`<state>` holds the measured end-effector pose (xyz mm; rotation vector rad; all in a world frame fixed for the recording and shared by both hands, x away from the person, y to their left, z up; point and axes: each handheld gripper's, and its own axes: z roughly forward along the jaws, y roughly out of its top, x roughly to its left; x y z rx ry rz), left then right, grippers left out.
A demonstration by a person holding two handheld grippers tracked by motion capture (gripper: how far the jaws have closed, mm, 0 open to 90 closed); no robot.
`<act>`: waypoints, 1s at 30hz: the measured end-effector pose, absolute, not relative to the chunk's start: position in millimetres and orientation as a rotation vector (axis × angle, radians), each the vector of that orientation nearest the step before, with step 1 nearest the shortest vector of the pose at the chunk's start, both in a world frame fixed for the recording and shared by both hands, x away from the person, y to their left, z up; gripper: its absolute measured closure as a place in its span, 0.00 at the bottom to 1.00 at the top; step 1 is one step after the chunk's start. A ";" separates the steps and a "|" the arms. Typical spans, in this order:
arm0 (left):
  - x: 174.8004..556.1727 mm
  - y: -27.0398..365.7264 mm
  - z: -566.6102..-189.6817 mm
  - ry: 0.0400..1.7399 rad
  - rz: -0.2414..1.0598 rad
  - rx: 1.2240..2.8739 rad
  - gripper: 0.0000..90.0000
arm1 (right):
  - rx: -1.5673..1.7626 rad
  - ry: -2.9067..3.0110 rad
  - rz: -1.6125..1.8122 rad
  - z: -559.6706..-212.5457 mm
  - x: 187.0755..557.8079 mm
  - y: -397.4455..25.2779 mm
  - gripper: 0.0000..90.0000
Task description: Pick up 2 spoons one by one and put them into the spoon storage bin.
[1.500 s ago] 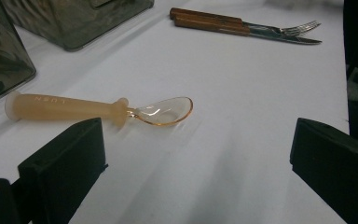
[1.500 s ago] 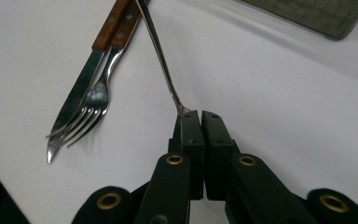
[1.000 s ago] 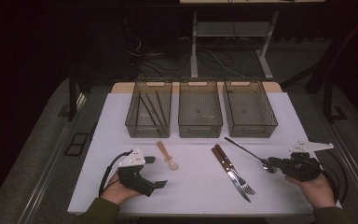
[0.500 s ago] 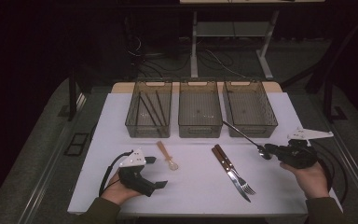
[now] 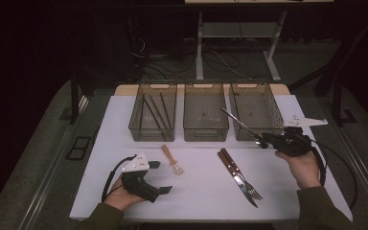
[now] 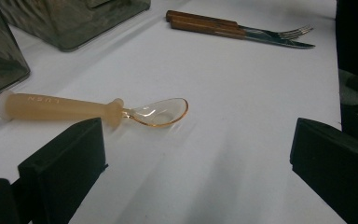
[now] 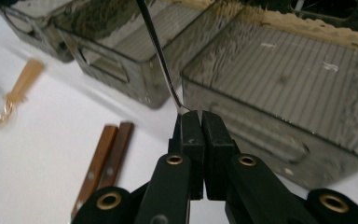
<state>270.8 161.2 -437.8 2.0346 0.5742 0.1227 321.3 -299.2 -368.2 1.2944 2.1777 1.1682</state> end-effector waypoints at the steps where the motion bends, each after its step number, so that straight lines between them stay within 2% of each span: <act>1: 271.1 161.5 -437.9 0.571 0.126 2.036 0.03 | 1.295 2.174 1.153 -367.8 324.7 -295.7 0.98; 17: 271.8 161.5 -438.2 0.573 0.118 2.039 0.03 | 1.365 2.138 1.151 -356.4 375.1 -252.0 0.98; 30: 271.7 162.0 -437.5 0.565 0.111 2.040 0.03 | 1.363 2.170 1.099 -359.2 399.7 -215.0 0.98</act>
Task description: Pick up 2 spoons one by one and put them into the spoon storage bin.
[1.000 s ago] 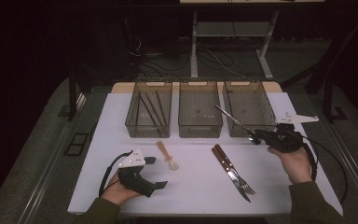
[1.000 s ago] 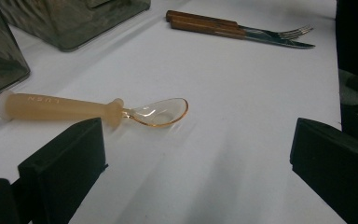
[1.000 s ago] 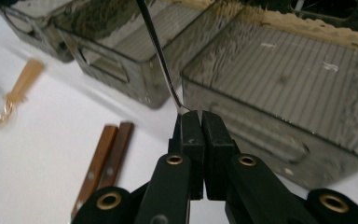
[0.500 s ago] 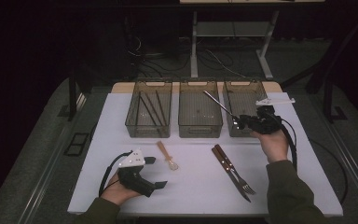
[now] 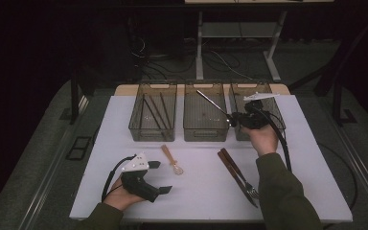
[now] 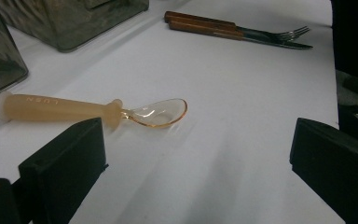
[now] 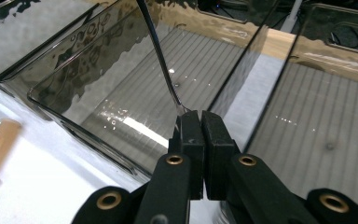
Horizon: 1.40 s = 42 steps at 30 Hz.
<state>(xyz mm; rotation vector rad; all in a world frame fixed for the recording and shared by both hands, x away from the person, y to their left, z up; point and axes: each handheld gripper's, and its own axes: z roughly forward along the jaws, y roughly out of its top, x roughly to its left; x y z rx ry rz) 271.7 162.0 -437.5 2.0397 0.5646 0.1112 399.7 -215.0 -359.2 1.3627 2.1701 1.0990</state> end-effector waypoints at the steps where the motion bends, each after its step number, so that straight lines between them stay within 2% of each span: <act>1: 271.5 161.9 -437.4 0.565 0.110 2.039 0.03 | 1.360 2.179 1.093 -360.1 401.6 -211.3 0.98; 18: 271.6 162.8 -436.9 0.567 0.108 2.029 0.03 | 1.307 2.250 0.977 -377.0 417.0 -181.8 0.96; 20: 271.4 162.5 -437.0 0.570 0.106 2.025 0.03 | 1.296 2.268 0.984 -378.6 416.8 -178.0 0.79; 26: 271.9 163.3 -436.7 0.569 0.107 2.033 0.03 | 1.308 2.250 1.056 -376.4 416.2 -181.3 0.57; 37: 272.7 164.9 -437.4 0.586 0.111 2.026 0.03 | 1.273 2.229 1.246 -369.7 398.2 -203.1 0.35; 42: 272.7 165.7 -437.2 0.594 0.119 2.032 0.03 | 1.263 2.224 1.284 -374.2 384.0 -214.0 0.28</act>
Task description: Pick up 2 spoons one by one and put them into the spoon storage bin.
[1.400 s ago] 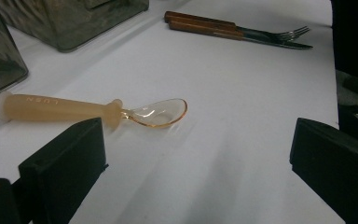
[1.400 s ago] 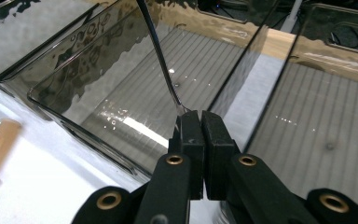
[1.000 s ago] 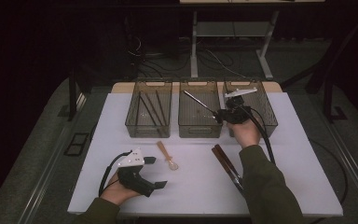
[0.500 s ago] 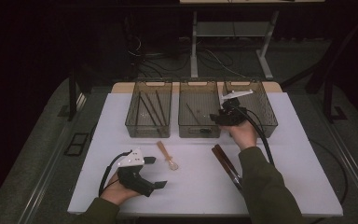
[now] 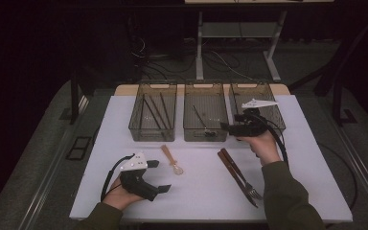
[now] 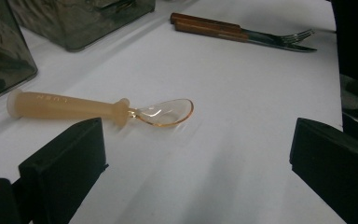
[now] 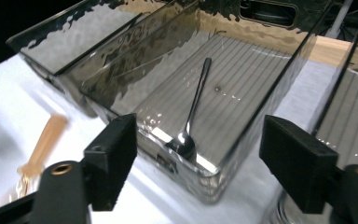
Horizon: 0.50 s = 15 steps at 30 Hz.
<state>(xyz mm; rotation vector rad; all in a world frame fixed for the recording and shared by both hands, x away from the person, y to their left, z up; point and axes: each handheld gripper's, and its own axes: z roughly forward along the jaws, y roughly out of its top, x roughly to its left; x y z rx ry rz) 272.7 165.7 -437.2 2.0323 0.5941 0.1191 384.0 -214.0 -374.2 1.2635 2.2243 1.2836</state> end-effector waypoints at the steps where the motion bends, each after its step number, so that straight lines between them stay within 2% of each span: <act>1: 272.7 166.0 -437.0 0.595 0.121 2.033 0.03 | 1.253 2.224 1.278 -374.5 380.4 -215.7 0.27; 5: 274.1 166.4 -438.1 0.605 0.117 2.032 0.03 | 1.195 2.224 1.257 -378.4 363.3 -222.2 0.22; 15: 274.7 166.8 -440.0 0.630 0.124 2.037 0.03 | 1.162 2.251 1.282 -400.1 333.4 -241.7 0.20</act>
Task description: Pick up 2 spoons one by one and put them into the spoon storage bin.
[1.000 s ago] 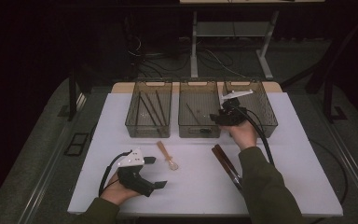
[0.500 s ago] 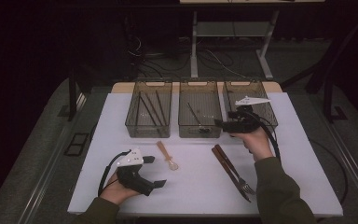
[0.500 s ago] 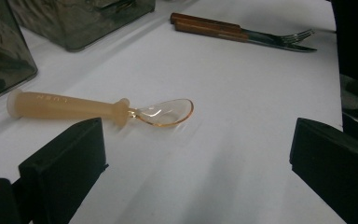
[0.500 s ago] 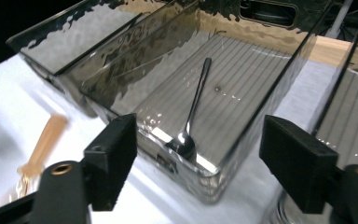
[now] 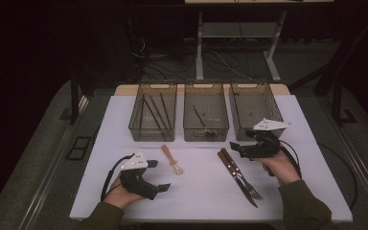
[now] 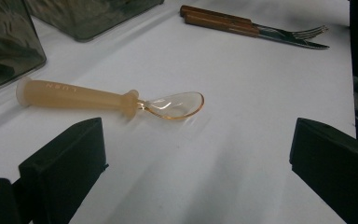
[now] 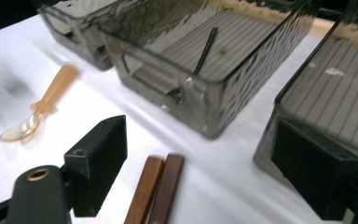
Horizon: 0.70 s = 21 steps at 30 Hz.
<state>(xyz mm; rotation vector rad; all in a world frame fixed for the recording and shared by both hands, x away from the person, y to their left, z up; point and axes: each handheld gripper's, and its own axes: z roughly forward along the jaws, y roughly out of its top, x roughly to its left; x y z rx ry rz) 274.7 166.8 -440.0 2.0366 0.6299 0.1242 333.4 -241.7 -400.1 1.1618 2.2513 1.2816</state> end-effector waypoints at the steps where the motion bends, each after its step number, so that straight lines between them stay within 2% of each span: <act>1: 275.0 166.7 -439.8 0.629 0.124 2.033 0.03 | 1.153 2.252 1.285 -401.4 330.8 -242.4 0.20; 17: 275.8 167.7 -440.2 0.638 0.115 2.038 0.07 | 1.096 2.268 1.292 -427.8 273.6 -270.0 0.19; 21: 274.3 169.2 -437.3 0.624 0.131 2.044 0.11 | 1.121 2.227 1.282 -434.0 265.1 -276.3 0.19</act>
